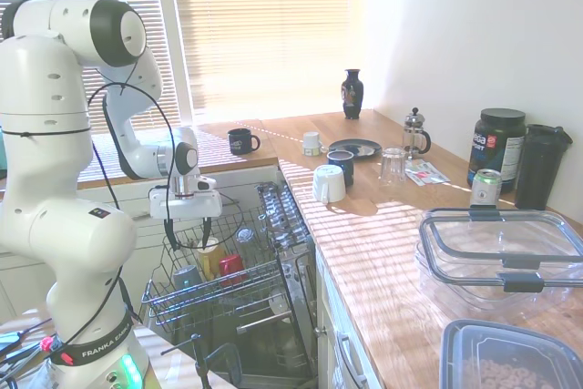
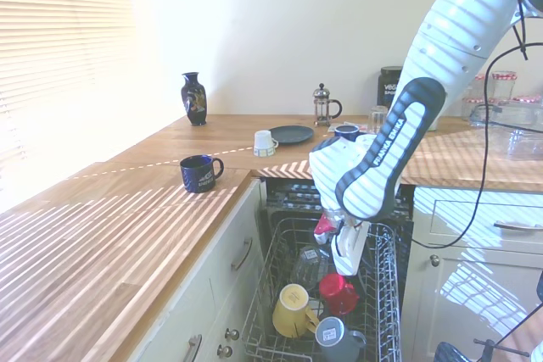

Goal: Take a mug cup out of the rack

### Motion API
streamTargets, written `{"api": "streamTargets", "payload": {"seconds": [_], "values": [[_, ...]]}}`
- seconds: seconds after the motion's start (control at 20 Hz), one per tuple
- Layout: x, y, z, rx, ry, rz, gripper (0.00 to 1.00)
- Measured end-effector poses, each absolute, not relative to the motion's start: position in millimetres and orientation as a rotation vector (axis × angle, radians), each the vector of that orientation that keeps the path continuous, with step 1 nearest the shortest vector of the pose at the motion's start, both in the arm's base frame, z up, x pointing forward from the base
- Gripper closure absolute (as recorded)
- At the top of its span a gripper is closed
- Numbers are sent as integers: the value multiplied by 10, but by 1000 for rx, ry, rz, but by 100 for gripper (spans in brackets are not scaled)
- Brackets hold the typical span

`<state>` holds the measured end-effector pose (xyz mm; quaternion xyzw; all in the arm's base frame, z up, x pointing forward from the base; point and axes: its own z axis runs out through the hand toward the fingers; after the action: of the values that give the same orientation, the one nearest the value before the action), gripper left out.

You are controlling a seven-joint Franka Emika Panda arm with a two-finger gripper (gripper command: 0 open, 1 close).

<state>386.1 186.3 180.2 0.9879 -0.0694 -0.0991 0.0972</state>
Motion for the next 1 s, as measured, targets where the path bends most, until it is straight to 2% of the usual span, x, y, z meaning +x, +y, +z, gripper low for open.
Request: {"api": "streamTargets", "payload": {"seconds": [0.55,1.0], "values": [[3840,2233,829,2890,-63,-409,0],[3853,2225,346,2872,14,-386,0]]}}
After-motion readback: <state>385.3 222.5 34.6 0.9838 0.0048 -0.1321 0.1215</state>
